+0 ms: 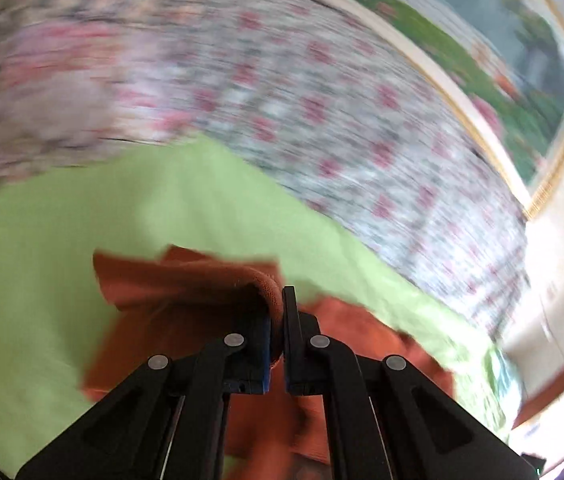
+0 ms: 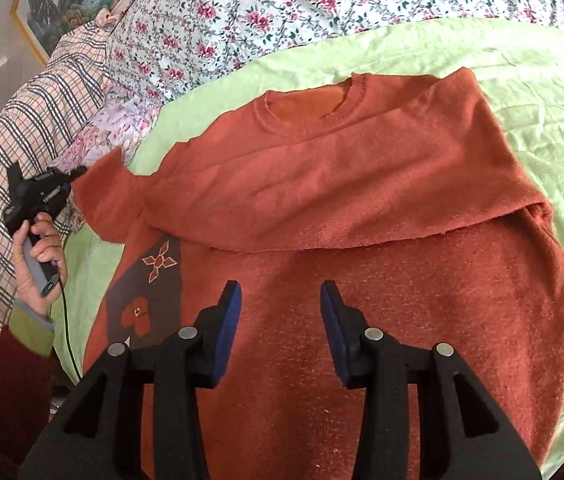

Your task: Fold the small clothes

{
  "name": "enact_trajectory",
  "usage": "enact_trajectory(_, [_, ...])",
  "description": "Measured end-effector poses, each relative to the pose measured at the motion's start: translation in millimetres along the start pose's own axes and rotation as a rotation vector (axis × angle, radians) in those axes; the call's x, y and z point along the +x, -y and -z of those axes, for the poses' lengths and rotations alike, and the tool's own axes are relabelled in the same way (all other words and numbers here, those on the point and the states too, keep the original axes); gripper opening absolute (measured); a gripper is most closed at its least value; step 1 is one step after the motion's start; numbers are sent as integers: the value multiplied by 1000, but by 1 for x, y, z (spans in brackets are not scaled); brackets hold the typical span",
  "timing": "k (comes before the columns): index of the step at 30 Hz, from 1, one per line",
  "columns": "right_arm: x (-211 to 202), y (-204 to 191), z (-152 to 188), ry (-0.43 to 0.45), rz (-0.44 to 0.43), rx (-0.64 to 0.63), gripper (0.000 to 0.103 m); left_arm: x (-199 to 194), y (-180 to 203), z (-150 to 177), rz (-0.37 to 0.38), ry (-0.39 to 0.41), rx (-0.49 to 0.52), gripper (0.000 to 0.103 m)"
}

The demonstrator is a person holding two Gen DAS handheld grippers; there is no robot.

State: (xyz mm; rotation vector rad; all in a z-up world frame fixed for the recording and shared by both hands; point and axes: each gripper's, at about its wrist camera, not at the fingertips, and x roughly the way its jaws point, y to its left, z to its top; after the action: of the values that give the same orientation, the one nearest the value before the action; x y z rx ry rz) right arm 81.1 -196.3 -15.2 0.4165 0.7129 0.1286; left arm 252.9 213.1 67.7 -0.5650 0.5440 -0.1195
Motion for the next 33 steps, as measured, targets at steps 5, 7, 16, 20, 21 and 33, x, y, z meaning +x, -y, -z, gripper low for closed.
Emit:
enact_trajectory(5, [-13,17,4,25,22,36,42,40,93,52,114,-113,149,2])
enact_trajectory(7, [-18,25,5,31,32,51,42,58,118,73,130,-157,191,2])
enact_trajectory(16, [-30,60,7,57,57,128,42,132,183,164,136,-330,361,3])
enact_trajectory(20, [-35,67,6,69,66,148,42,150,179,187,128,-444,369,18])
enact_trajectory(21, [-35,68,5,72,70,150,42,148,177,189,132,-457,367,24])
enact_trajectory(33, [-4,27,-37,54,44,-1,54,27,80,168,-31,-341,294,56])
